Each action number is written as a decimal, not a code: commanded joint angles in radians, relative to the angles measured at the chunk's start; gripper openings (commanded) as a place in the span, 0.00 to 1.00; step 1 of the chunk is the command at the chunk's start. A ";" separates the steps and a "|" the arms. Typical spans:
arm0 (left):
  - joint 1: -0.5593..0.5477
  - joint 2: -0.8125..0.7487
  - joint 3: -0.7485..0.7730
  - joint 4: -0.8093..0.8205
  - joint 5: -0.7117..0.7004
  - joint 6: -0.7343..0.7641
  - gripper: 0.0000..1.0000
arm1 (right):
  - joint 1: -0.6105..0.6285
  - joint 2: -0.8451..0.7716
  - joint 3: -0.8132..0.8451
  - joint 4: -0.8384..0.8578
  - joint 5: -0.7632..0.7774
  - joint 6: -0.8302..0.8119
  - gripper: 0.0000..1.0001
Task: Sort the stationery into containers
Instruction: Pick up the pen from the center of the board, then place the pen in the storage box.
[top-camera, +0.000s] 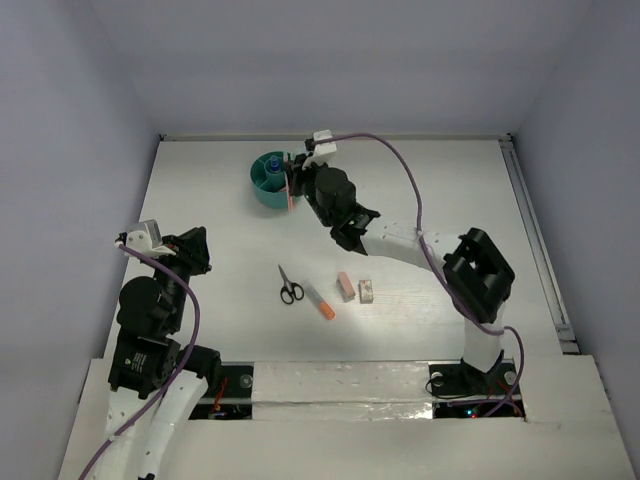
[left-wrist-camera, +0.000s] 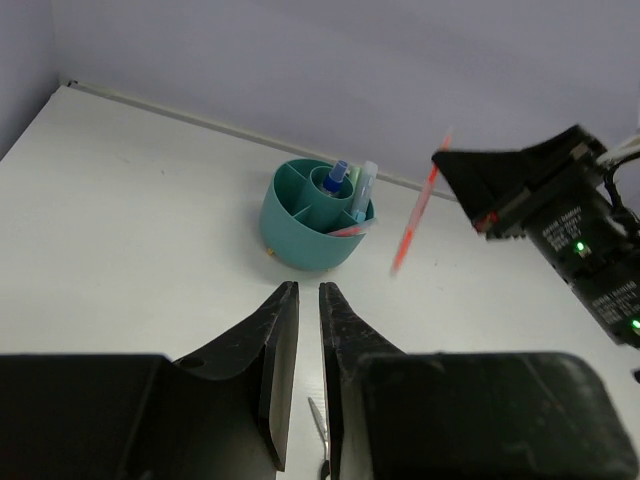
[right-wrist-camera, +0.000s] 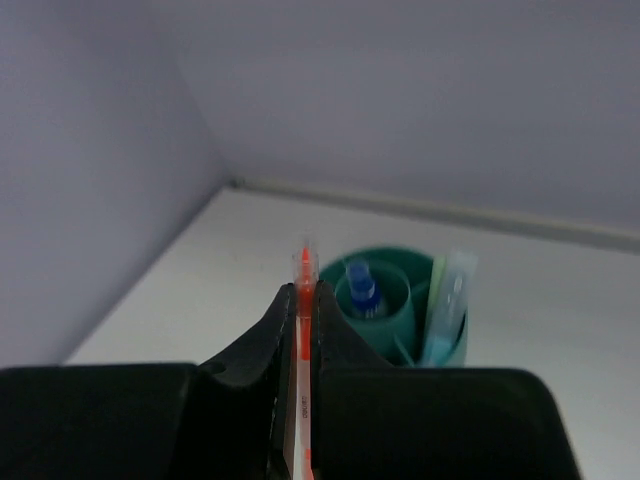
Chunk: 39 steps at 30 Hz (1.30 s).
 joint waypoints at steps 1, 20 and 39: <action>0.003 -0.009 0.009 0.039 0.005 0.008 0.12 | -0.027 0.124 0.082 0.468 0.085 -0.055 0.00; -0.026 -0.003 0.013 0.037 -0.026 0.013 0.12 | -0.055 0.446 0.330 0.731 0.204 -0.121 0.00; -0.026 -0.001 0.012 0.040 -0.025 0.014 0.12 | -0.055 0.471 0.236 0.672 0.189 -0.051 0.30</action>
